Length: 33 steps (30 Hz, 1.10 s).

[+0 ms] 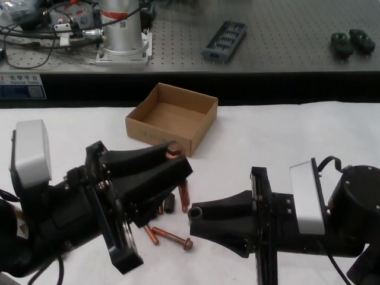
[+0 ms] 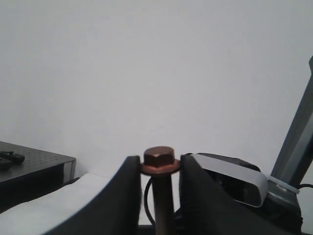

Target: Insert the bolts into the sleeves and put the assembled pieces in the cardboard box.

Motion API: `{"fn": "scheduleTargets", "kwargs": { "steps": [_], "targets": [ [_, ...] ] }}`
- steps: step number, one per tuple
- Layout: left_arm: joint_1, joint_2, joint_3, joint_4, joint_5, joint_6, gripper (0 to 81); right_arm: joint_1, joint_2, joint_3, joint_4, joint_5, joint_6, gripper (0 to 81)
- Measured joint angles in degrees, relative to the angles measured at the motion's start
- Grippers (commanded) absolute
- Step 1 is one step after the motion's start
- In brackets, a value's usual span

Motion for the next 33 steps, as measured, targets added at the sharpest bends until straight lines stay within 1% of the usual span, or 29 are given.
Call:
{"fn": "scheduleTargets", "kwargs": {
  "steps": [5, 9, 17, 33],
  "targets": [
    [-1.5, 0.0, 0.0, 0.0, -0.2, 1.5, 0.6, 1.0, 0.0, -0.2, -0.3, -0.5, 0.0, 6.0],
    [-1.5, 0.0, 0.0, 0.0, -0.2, 1.7, 0.6, 1.2, 0.0, -0.3, -0.5, -1.1, 0.0, 6.0],
    [-1.5, 3.7, 0.0, 0.2, -0.2, 2.0, 0.6, 1.2, 0.0, -0.3, -0.7, -1.8, 0.0, 6.0],
    [-1.5, 3.8, 0.0, 0.1, 0.2, 2.1, 0.6, 1.0, 0.0, -0.3, -0.7, -1.8, 0.0, 6.0]
  ]
}}
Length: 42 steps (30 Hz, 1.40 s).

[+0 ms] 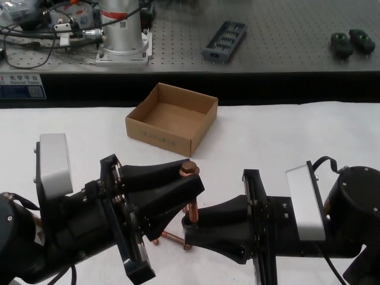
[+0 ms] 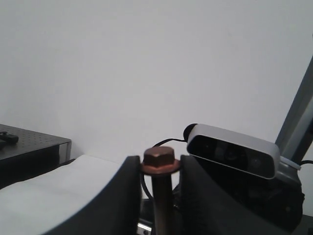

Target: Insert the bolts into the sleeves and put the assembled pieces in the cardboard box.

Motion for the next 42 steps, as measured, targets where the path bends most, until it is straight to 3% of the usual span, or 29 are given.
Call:
{"fn": "scheduleTargets", "kwargs": {
  "steps": [42],
  "targets": [
    [0.0, -6.2, 2.5, 0.4, 0.9, 1.6, 0.6, 0.0, 0.0, 0.0, -1.1, 0.0, -0.4, 6.0]
  ]
}}
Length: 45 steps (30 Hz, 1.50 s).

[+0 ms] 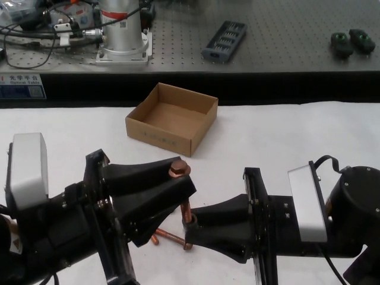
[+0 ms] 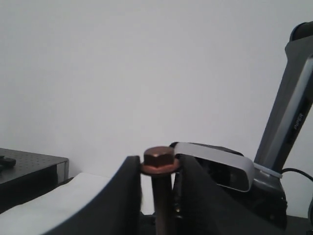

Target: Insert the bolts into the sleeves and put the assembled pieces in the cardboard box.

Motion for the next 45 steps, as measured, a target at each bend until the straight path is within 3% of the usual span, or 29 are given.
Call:
{"fn": "scheduleTargets", "kwargs": {
  "steps": [18, 45],
  "targets": [
    [0.0, 2.7, -0.2, 2.0, -3.5, 1.1, 0.6, 0.0, 0.0, 0.0, -0.5, 0.0, 0.0, 6.0],
    [-0.4, 2.7, -0.2, 1.6, -2.2, -0.2, 0.6, 0.0, 0.0, 0.0, -1.5, 0.0, 0.0, 6.0]
  ]
}}
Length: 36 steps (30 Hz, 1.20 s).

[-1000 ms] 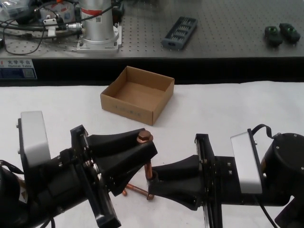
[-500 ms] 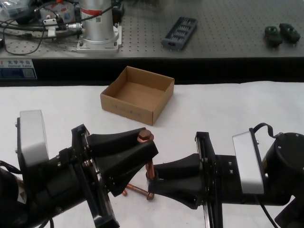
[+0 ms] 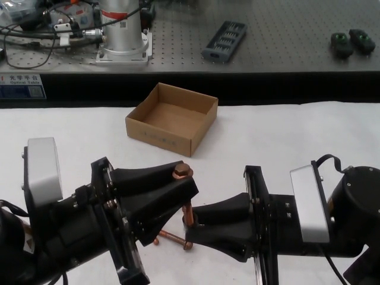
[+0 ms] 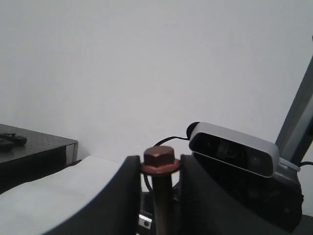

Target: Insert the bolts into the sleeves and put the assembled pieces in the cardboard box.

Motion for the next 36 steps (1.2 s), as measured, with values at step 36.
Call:
{"fn": "scheduleTargets", "kwargs": {
  "steps": [36],
  "targets": [
    [0.1, 0.0, -1.7, 9.1, 5.1, 8.6, 0.0, 0.0, 0.0, 0.4, -6.9, 3.5, 7.7, 6.0]
  ]
}}
